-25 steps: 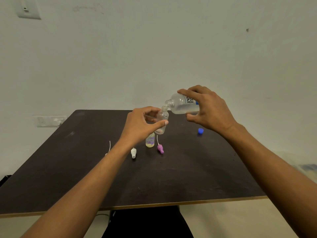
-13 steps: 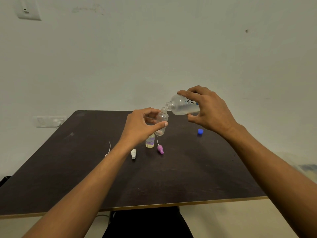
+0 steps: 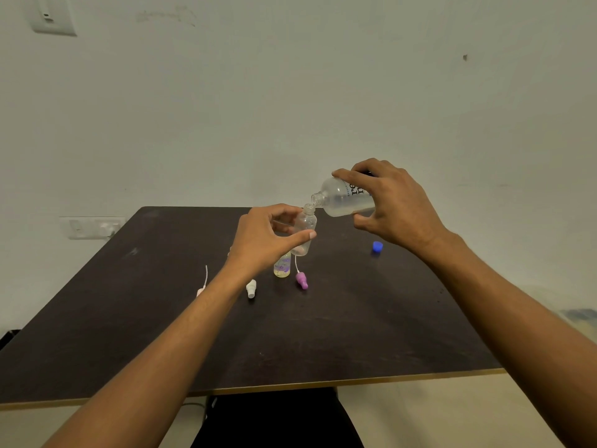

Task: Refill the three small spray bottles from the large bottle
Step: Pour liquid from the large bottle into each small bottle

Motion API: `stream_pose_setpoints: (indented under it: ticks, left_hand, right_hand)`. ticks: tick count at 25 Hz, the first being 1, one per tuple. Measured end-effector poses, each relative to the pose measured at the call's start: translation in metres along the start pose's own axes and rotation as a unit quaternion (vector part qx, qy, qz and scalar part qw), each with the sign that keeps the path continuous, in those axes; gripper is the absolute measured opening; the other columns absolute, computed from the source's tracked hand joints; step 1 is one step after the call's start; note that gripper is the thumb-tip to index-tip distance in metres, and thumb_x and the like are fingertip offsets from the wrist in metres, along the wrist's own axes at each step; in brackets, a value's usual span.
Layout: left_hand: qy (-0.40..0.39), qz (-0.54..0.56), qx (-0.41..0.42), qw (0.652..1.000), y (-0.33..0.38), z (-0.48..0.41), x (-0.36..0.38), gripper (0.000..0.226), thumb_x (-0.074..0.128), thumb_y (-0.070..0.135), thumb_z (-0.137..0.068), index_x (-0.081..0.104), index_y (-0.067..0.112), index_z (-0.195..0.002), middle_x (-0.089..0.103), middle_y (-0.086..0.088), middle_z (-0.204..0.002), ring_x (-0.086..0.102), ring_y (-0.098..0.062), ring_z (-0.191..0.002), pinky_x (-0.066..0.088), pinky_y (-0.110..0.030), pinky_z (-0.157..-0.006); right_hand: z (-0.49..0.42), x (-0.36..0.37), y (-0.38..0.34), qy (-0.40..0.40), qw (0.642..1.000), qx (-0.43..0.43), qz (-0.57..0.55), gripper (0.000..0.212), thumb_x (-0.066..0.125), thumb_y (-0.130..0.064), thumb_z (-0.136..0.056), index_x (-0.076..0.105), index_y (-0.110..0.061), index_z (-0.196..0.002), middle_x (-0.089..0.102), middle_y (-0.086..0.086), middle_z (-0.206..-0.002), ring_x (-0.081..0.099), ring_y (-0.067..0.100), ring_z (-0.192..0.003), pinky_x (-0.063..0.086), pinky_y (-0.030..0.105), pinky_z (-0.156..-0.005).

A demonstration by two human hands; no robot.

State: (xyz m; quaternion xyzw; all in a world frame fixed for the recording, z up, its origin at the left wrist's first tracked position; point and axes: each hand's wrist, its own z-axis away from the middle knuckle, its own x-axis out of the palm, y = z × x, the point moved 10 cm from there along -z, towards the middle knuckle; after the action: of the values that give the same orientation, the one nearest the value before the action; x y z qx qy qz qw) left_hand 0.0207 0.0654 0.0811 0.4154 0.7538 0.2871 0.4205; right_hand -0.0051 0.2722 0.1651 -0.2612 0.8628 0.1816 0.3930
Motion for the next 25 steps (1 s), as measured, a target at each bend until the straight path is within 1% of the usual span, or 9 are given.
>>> stream_pose_setpoints:
  ticks: [6, 11, 18, 21, 23, 25]
  left_hand:
    - [-0.002, 0.001, 0.0, 1.0, -0.0017, 0.0003, 0.0008, 0.043, 0.094, 0.044, -0.074, 0.079, 0.035, -0.114, 0.078, 0.022, -0.097, 0.074, 0.007, -0.087, 0.057, -0.011, -0.076]
    - [-0.003, 0.001, 0.004, 1.0, -0.0013, -0.0001, 0.0016, 0.045, 0.093, 0.044, -0.075, 0.079, 0.032, -0.116, 0.078, 0.02, -0.099, 0.074, 0.006, -0.088, 0.059, -0.016, -0.08]
    - [-0.003, 0.0, 0.006, 1.0, -0.0007, -0.0014, 0.0024, 0.045, 0.093, 0.045, -0.074, 0.079, 0.033, -0.114, 0.077, 0.023, -0.097, 0.073, 0.008, -0.087, 0.057, -0.009, -0.076]
    - [-0.004, 0.005, 0.006, 1.0, 0.0002, -0.0012, 0.0022, 0.04, 0.094, 0.044, -0.073, 0.077, 0.039, -0.109, 0.076, 0.028, -0.093, 0.073, 0.009, -0.086, 0.055, -0.006, -0.073]
    - [-0.005, 0.006, 0.007, 1.0, 0.0005, -0.0004, 0.0016, 0.038, 0.094, 0.044, -0.073, 0.076, 0.042, -0.107, 0.074, 0.032, -0.093, 0.073, 0.009, -0.086, 0.054, -0.006, -0.073]
    - [-0.005, 0.007, 0.007, 1.0, 0.0003, -0.0001, 0.001, 0.04, 0.094, 0.045, -0.073, 0.076, 0.042, -0.108, 0.074, 0.033, -0.093, 0.073, 0.009, -0.086, 0.055, -0.007, -0.074]
  right_hand:
    - [-0.0002, -0.0008, -0.0029, -0.002, 1.0, -0.005, 0.002, 0.078, 0.079, -0.023, -0.076, 0.054, -0.038, -0.149, 0.058, -0.006, -0.131, 0.057, 0.021, -0.117, 0.048, 0.036, -0.097]
    - [-0.0009, -0.0031, -0.0053, -0.008, 1.0, -0.009, 0.011, 0.079, 0.081, -0.023, -0.077, 0.053, -0.037, -0.149, 0.057, -0.004, -0.133, 0.056, 0.023, -0.119, 0.048, 0.039, -0.102]
    - [-0.0011, -0.007, -0.0055, -0.006, 1.0, -0.008, 0.018, 0.079, 0.082, -0.023, -0.077, 0.054, -0.036, -0.15, 0.056, -0.003, -0.134, 0.055, 0.024, -0.121, 0.045, 0.039, -0.106]
    - [-0.0012, -0.0073, -0.0059, -0.005, 1.0, -0.008, 0.018, 0.079, 0.082, -0.023, -0.076, 0.054, -0.036, -0.149, 0.056, -0.002, -0.134, 0.055, 0.024, -0.121, 0.044, 0.039, -0.107]
    - [-0.0012, -0.0075, -0.0064, -0.005, 1.0, -0.009, 0.018, 0.079, 0.082, -0.023, -0.076, 0.054, -0.036, -0.149, 0.056, -0.002, -0.134, 0.055, 0.024, -0.121, 0.043, 0.039, -0.107]
    - [-0.0013, -0.0075, -0.0074, -0.006, 1.0, -0.011, 0.02, 0.079, 0.082, -0.023, -0.076, 0.054, -0.035, -0.149, 0.056, -0.002, -0.134, 0.055, 0.025, -0.121, 0.043, 0.039, -0.108]
